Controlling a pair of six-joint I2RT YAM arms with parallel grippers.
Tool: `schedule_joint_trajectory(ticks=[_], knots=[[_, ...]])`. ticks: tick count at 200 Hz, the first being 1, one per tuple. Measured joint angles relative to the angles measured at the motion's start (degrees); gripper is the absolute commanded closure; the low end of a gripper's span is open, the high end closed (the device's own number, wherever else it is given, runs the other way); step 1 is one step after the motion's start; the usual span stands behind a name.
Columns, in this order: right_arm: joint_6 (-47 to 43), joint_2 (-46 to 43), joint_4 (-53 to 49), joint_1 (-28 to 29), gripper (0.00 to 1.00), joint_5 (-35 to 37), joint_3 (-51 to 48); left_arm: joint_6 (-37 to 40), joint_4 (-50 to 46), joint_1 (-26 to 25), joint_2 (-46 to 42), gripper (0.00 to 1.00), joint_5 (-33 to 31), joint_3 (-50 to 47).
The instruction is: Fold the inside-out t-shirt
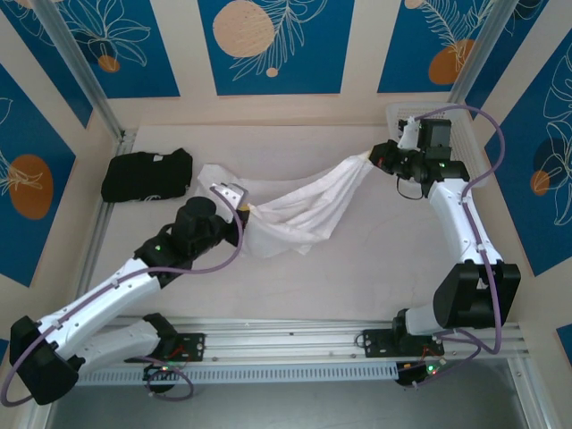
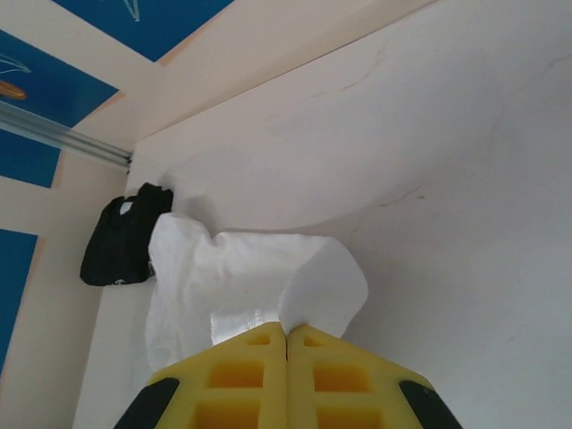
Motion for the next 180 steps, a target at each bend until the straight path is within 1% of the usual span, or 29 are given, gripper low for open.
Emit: schedule_joint_trajectory(ticks=[15, 37, 64, 78, 99, 125, 145, 163, 180], knots=[[-0.2, -1.33, -0.7, -0.48, 1.0, 2.19, -0.17, -1.16, -1.4, 1.05, -1.55, 1.0, -2.29, -0.17], [-0.39, -4.46, -0.98, -0.59, 1.0, 4.24, -0.2, -3.37, -2.54, 4.44, -5.01, 1.0, -5.22, 0.35], [-0.85, -8.44, -0.52, 0.72, 1.0, 3.32, 1.03, -4.85, -4.72, 8.26, -5.73, 1.0, -6.97, 6.43], [-1.55, -9.7, -0.02, 2.82, 1.0, 2.4, 3.19, -4.59, -5.49, 9.03, -4.9, 1.0, -7.39, 11.32], [-3.21, -11.39, 0.46, 7.76, 1.0, 1.38, 7.21, -3.04, -5.51, 9.2, -3.37, 1.0, -7.34, 18.86], [-4.31, -14.19, 1.14, 13.16, 1.0, 0.28, 8.79, -0.63, -5.55, 9.29, -2.21, 1.0, -6.78, 23.67], [-4.44, -16.09, 1.57, 16.35, 1.0, 0.39, 6.43, 0.46, -5.88, 10.12, -1.44, 1.0, -6.84, 23.87], [-4.24, -16.72, 2.05, 18.71, 1.0, 1.01, 1.05, 0.59, -6.29, 11.98, 0.61, 1.0, -6.88, 23.1], [-3.3, -15.17, 1.81, 19.71, 1.0, 1.25, -4.42, 0.52, -6.62, 14.21, 4.5, 1.0, -6.84, 22.51]])
